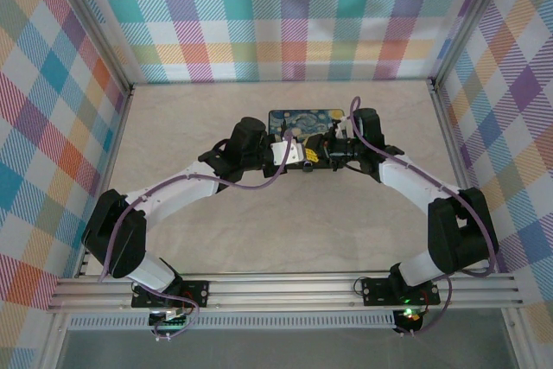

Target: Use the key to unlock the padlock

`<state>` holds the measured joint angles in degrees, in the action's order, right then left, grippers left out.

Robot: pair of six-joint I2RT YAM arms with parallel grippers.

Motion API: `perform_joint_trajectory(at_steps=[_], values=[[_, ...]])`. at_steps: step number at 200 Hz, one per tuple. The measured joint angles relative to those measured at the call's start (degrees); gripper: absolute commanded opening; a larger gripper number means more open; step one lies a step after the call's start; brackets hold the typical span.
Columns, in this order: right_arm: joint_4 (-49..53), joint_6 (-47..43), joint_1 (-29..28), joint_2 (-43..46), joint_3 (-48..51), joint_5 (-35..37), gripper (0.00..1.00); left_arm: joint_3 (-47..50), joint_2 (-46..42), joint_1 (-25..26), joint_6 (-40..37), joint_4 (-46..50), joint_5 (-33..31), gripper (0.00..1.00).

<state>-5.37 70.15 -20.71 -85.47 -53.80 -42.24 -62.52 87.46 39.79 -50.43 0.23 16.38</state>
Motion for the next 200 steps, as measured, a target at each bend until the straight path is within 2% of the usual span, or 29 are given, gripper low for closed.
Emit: perform_joint_trajectory(at_steps=[45,68,94,111,129,147,175,200], values=[[-0.15,-0.07,0.07,0.00,0.00,0.04,0.04,0.04,0.00,0.22,0.26,-0.02,-1.09,0.00],[-0.13,-0.28,0.04,0.04,0.00,0.07,0.02,0.04,0.00,0.26,2.16,0.02,-1.81,0.21],[0.02,-0.72,0.52,0.63,0.31,1.05,0.01,0.04,0.00,-0.09,7.02,0.33,-2.38,0.30],[-0.66,-0.68,1.27,1.29,1.42,2.10,0.01,0.55,-0.63,-1.22,11.69,0.15,-0.13,0.32],[-1.38,-0.66,1.92,1.51,2.40,3.28,0.01,1.22,-1.86,-3.56,18.69,0.48,3.61,0.32],[-1.79,-0.68,2.19,1.51,2.54,4.42,0.01,0.04,-1.79,-6.69,28.89,2.29,7.54,0.31],[-3.63,-0.98,2.21,1.51,2.56,5.44,0.02,-13.51,5.35,-10.67,49.59,11.67,15.89,0.28],[-5.22,-2.29,1.99,1.51,2.56,6.19,0.02,-17.90,9.35,-11.82,66.84,11.50,22.16,0.31]])
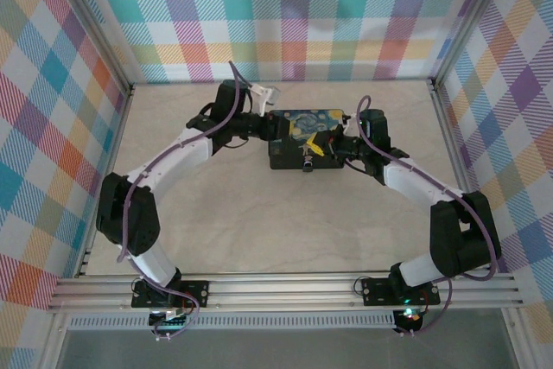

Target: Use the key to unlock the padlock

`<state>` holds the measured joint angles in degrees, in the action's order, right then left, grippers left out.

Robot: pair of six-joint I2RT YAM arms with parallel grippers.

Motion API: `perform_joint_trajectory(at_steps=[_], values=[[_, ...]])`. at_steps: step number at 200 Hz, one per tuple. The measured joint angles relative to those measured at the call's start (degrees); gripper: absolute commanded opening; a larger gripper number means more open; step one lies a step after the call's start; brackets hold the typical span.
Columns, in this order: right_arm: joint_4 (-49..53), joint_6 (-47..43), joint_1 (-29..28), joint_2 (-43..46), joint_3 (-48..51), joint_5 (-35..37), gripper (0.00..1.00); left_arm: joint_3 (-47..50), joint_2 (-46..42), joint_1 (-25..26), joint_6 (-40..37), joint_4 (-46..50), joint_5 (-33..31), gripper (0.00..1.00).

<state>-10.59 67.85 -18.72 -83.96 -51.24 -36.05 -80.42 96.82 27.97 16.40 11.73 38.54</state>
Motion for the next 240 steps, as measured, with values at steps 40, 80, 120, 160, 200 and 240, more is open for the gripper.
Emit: perform_joint_trajectory(at_steps=[40,80,120,160,200,240], values=[[-2.80,-0.83,-0.15,-0.11,0.11,0.72,0.02,1.97,1.27,0.11,16.50,-0.09,5.60,0.35],[-5.70,-0.79,-0.57,-1.11,0.13,0.72,0.02,3.82,1.27,0.39,22.69,-1.79,7.56,0.36],[-7.89,-0.48,-1.29,-2.19,0.15,0.70,0.02,4.26,1.27,1.16,23.82,-1.77,7.93,0.33],[-9.22,0.33,-1.95,-2.21,0.20,0.68,0.02,4.26,1.27,1.16,24.55,-1.81,7.91,0.29],[-10.54,0.76,-2.01,-2.21,0.96,0.52,0.03,4.50,1.27,1.16,24.74,-1.79,7.91,0.23],[-10.88,0.76,-2.49,-2.21,1.03,0.52,0.03,4.94,1.27,1.16,24.74,-1.79,7.91,0.21]])
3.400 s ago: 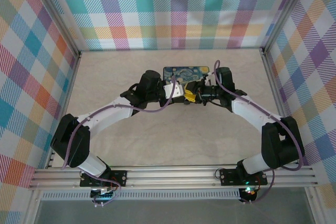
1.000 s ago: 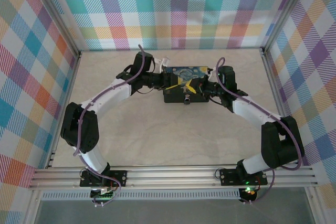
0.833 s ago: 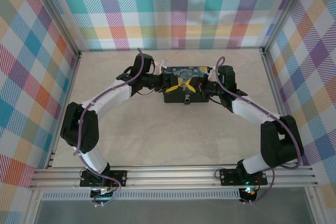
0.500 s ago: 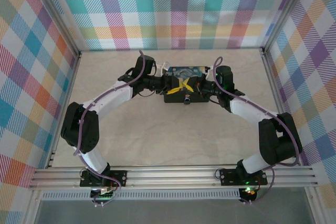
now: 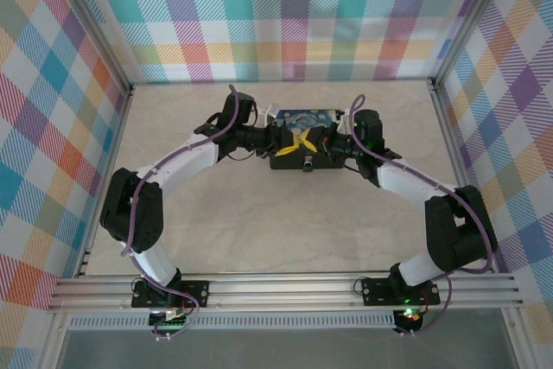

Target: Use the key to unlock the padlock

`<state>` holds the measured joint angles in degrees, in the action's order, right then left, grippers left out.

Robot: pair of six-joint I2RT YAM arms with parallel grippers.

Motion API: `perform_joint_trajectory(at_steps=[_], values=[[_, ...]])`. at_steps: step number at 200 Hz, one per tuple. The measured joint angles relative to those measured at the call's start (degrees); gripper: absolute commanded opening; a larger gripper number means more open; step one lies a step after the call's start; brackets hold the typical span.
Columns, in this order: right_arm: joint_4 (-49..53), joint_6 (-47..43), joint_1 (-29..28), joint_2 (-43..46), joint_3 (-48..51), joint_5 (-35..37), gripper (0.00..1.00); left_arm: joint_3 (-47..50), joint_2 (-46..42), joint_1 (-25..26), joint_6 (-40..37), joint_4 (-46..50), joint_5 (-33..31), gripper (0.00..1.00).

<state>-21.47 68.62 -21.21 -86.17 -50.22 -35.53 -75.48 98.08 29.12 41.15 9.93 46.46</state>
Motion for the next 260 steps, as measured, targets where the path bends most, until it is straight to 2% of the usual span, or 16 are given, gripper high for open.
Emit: perform_joint_trajectory(at_steps=[72,90,107,141,165,206,224,238,260], values=[[-0.20,-0.02,-0.48,0.00,0.04,0.00,0.05,1.01,0.00,-0.17,0.46,-1.27,0.02,0.14],[-0.37,-0.04,-0.63,0.00,0.04,0.00,0.08,1.11,0.00,-0.42,0.42,-1.27,0.09,0.03],[-0.44,-0.09,-0.72,0.00,0.04,-0.04,0.15,1.38,0.00,-0.79,0.17,-1.68,0.98,0.00],[2.82,-3.10,-1.75,0.48,0.44,-0.87,0.42,1.36,0.07,-1.62,-4.28,-0.81,2.84,0.00],[10.71,-9.03,-0.74,2.73,0.52,-0.44,0.49,-0.17,1.40,-1.90,-10.45,4.28,3.80,0.00],[18.40,-18.49,4.96,7.45,0.68,-0.79,0.47,-2.08,2.93,-1.92,-20.35,12.72,6.47,0.00],[21.68,-22.25,5.64,7.41,0.22,-1.42,0.47,-3.13,3.32,-1.97,-23.06,15.85,6.45,0.00],[23.87,-24.33,5.66,7.23,0.07,-2.40,0.40,-3.28,3.50,-2.10,-24.11,17.16,5.62,0.00],[27.69,-27.82,5.16,6.97,0.07,-3.23,0.39,-0.94,3.30,-3.15,-23.80,16.20,3.48,0.16]])
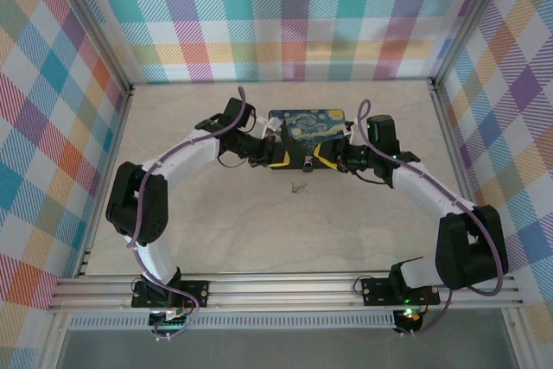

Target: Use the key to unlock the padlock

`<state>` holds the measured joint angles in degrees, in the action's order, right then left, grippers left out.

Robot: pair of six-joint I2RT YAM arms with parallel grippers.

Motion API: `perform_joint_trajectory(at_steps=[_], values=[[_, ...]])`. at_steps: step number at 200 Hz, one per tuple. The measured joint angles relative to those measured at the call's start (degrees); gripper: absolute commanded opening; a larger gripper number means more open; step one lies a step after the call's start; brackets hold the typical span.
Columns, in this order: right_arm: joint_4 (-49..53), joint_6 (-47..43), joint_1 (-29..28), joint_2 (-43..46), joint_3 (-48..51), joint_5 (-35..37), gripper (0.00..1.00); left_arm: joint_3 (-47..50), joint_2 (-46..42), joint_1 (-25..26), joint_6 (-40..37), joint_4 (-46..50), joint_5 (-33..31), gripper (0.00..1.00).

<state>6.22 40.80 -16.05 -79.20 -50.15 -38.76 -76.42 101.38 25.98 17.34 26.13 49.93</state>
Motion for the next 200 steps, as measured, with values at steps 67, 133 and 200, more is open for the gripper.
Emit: perform_joint_trajectory(at_steps=[67,133,200], values=[[8.81,-5.29,-12.92,-8.83,-1.49,11.80,0.42,9.22,-5.44,-7.76,4.50,-2.21,-13.22,0.25],[10.60,1.11,-18.73,-19.43,-8.39,21.92,0.51,7.91,-11.37,-7.65,4.50,-1.92,-18.82,0.25],[13.29,5.73,-19.41,-23.63,-11.80,26.36,0.43,7.93,-13.40,-7.65,4.02,0.76,-19.63,0.25]])
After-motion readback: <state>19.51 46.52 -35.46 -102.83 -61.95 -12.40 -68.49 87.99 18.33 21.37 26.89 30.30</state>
